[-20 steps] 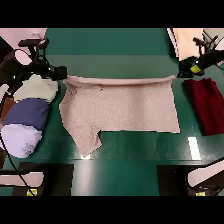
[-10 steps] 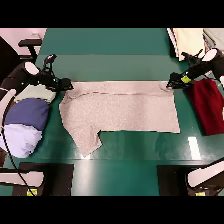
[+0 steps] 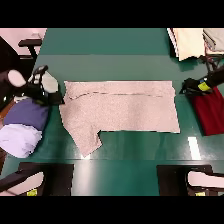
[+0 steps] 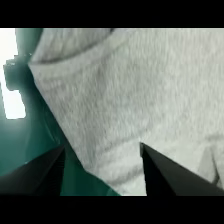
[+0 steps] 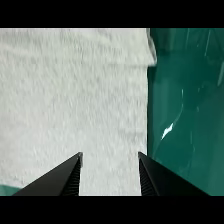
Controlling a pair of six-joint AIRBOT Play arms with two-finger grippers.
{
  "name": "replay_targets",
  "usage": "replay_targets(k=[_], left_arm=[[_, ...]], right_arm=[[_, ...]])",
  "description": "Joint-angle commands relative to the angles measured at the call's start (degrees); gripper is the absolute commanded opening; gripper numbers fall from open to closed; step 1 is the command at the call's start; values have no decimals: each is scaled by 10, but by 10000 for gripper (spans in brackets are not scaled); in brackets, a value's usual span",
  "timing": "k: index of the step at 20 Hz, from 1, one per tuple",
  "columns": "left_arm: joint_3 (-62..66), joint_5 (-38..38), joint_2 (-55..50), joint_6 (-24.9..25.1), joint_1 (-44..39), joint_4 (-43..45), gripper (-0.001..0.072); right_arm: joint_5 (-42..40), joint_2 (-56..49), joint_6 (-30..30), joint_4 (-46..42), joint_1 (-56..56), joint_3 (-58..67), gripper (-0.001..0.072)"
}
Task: Fold the shirts.
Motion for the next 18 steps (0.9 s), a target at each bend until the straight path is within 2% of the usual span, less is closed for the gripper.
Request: replay_targets(k=[1,4,8,11,16,17,18], left_arm=[[-140,-8,105,-20,1,-28,540],[-227,16,140,-19,1,-79,540],[-289,85,141,-13,1,-151,540],[-305,122,141,42,-2,-228,540],[-307,180,141,50,-65,-236,539],[-306,180,141,43,-66,-236,483],[-305,178,141,37,-64,-231,239]], right_arm=[[-27,76,-4,4,-10,-82,407],[-47,110,-4,9,-6,-120,407],[-42,110,-4,29,-6,-120,406],[-45,111,-4,35,-6,-120,406],[-44,111,-4,34,-6,-120,406],[-40,111,-4,33,-6,-120,406],[-29,111,-4,32,-7,-120,406]])
